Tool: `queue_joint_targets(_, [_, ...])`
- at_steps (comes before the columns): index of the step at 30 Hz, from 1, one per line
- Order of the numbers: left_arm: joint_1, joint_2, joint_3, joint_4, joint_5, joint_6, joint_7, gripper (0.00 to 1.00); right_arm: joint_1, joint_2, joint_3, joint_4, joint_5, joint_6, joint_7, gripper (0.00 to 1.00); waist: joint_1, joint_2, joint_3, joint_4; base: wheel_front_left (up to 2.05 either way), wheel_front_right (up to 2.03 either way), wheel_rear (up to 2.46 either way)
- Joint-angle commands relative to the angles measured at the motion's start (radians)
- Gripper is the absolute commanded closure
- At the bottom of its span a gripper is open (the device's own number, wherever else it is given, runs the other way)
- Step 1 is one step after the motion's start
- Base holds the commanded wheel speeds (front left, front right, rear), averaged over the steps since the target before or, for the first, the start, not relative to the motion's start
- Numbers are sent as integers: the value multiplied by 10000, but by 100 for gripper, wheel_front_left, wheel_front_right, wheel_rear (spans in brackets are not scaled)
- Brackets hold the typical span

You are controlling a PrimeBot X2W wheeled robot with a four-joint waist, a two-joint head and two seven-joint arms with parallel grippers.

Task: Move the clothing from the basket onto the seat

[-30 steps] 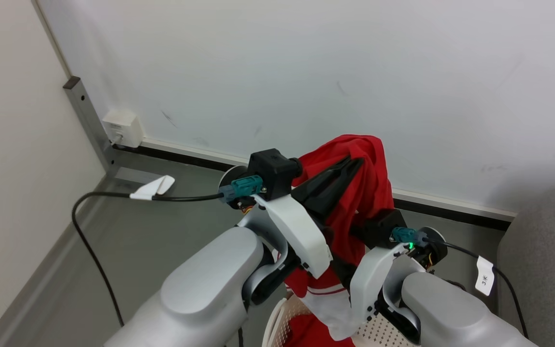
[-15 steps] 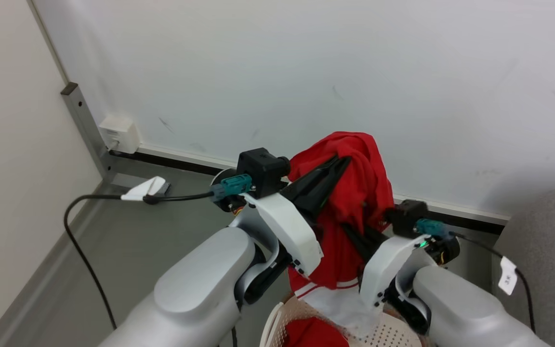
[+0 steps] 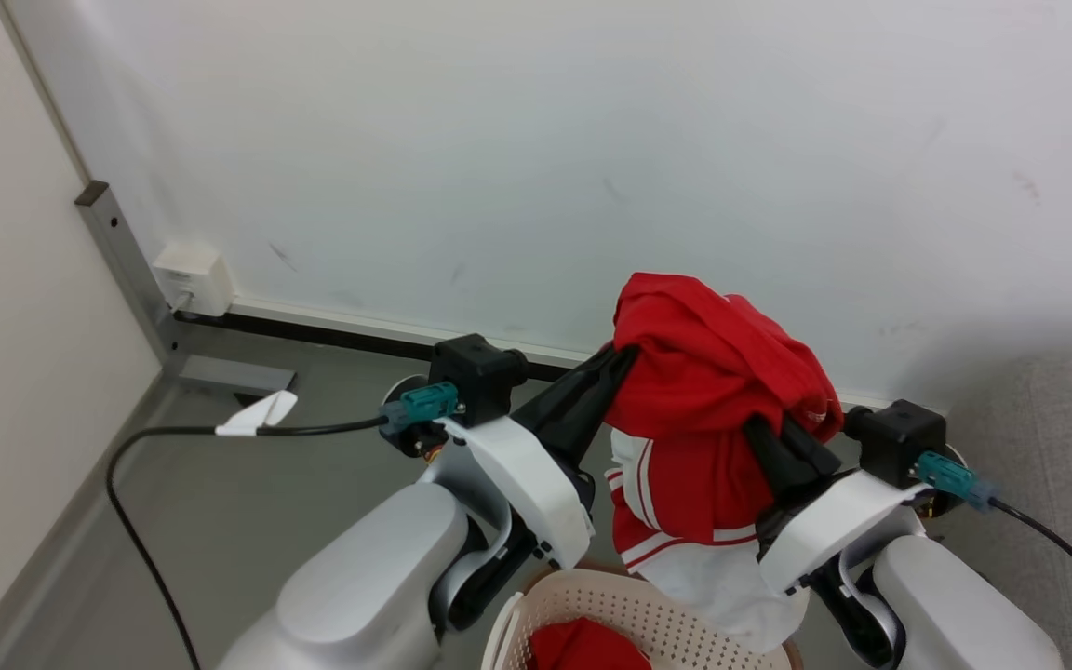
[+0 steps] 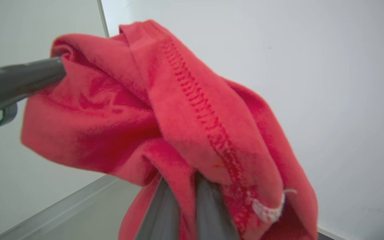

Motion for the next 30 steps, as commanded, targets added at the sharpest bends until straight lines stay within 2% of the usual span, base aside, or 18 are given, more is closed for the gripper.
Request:
queue_joint_targets(1, [221, 73, 0, -103, -153, 40, -131, 51, 348, -137, -477, -371, -411, -22, -70, 100, 0, -1, -43, -133, 0, 0, 0])
queue_joint_targets(2, [279, 102, -38, -150, -165, 46, -89, 0, 515, -155, -721, -558, -645, -22, -70, 100, 0, -1, -49, -194, 0, 0, 0])
queue_joint_targets(7, [505, 292, -219, -544, 35, 127, -16, 0, 1075, -266, -1787, -1286, -1639, -22, -71, 100, 0, -1, -31, -615, 0, 0, 0])
queue_joint_targets(16, [1104, 449, -656, -962, 59, -42, -56, 0, 1538, -788, -2816, -2007, -2288, -22, -72, 100, 0, -1, 90, -1598, 0, 0, 0])
queue_joint_targets(22, [1261, 466, -769, -876, 119, -109, -282, 0, 1489, -1128, -3140, -2332, -2609, -22, -72, 100, 0, -1, 270, -2313, 0, 0, 0])
queue_joint_targets(23, [1252, 503, -774, -826, 175, -100, -355, 0, 1404, -1251, -3264, -2504, -2714, -22, -72, 100, 0, -1, 373, -2667, 0, 0, 0])
queue_joint_targets(30, [1072, 583, -594, -798, 205, -102, -604, 0, 1016, -1448, -3528, -2983, -2991, -22, -72, 100, 0, -1, 816, -4032, 0, 0, 0])
